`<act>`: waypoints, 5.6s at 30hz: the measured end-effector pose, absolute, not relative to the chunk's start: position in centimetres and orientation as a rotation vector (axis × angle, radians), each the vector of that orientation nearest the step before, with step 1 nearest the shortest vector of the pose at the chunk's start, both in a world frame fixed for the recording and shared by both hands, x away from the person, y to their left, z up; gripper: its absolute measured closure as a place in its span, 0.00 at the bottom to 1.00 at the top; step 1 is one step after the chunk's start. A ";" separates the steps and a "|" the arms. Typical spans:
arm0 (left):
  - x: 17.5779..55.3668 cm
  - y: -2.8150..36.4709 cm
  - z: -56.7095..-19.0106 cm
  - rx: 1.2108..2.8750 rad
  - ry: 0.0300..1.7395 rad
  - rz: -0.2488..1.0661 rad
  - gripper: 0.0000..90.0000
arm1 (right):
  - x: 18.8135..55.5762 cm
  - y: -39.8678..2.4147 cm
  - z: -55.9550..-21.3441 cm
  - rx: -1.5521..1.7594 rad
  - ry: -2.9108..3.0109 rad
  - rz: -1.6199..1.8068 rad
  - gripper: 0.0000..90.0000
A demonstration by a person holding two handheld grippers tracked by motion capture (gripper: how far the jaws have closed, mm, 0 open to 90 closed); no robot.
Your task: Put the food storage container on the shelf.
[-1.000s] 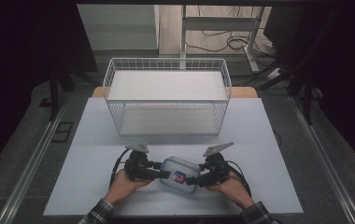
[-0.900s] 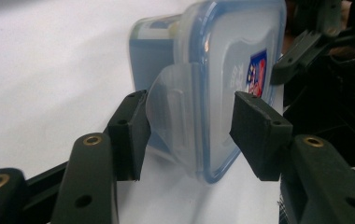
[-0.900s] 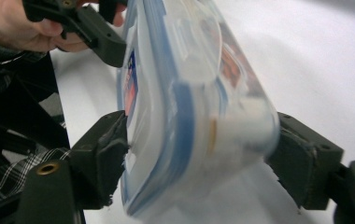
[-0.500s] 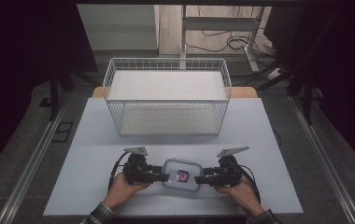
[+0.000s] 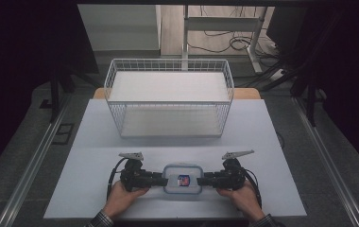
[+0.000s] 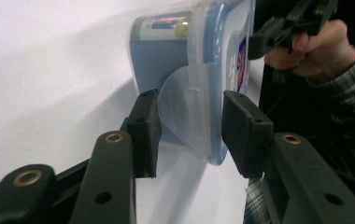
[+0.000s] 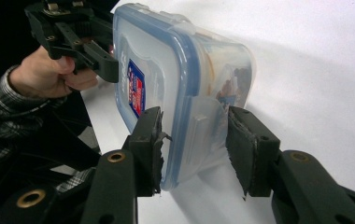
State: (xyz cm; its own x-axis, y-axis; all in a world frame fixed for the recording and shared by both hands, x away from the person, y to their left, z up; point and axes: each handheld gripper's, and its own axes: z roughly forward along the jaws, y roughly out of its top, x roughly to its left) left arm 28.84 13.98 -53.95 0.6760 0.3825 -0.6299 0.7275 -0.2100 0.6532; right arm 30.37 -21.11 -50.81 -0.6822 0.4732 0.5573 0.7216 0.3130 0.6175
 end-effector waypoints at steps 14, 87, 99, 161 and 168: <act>29.2 15.5 -52.3 1.726 0.937 -0.374 0.65 | 30.9 -20.1 -49.5 -1.131 -2.233 -1.430 0.64; 45.5 19.3 -35.2 1.594 0.994 -0.141 0.62 | 48.8 -15.4 -33.1 -1.159 -2.175 -1.690 0.63; 45.5 18.3 -35.3 1.641 1.023 -0.057 0.61 | 48.8 -14.8 -33.0 -1.250 -2.232 -1.694 0.59; 34.4 17.1 -39.5 1.841 0.863 0.351 0.02 | 39.9 -14.8 -36.0 -1.010 -2.632 -1.789 0.04; 33.1 16.8 -42.3 1.861 0.877 0.338 0.00 | 38.3 -14.8 -38.0 -0.981 -2.657 -1.763 0.02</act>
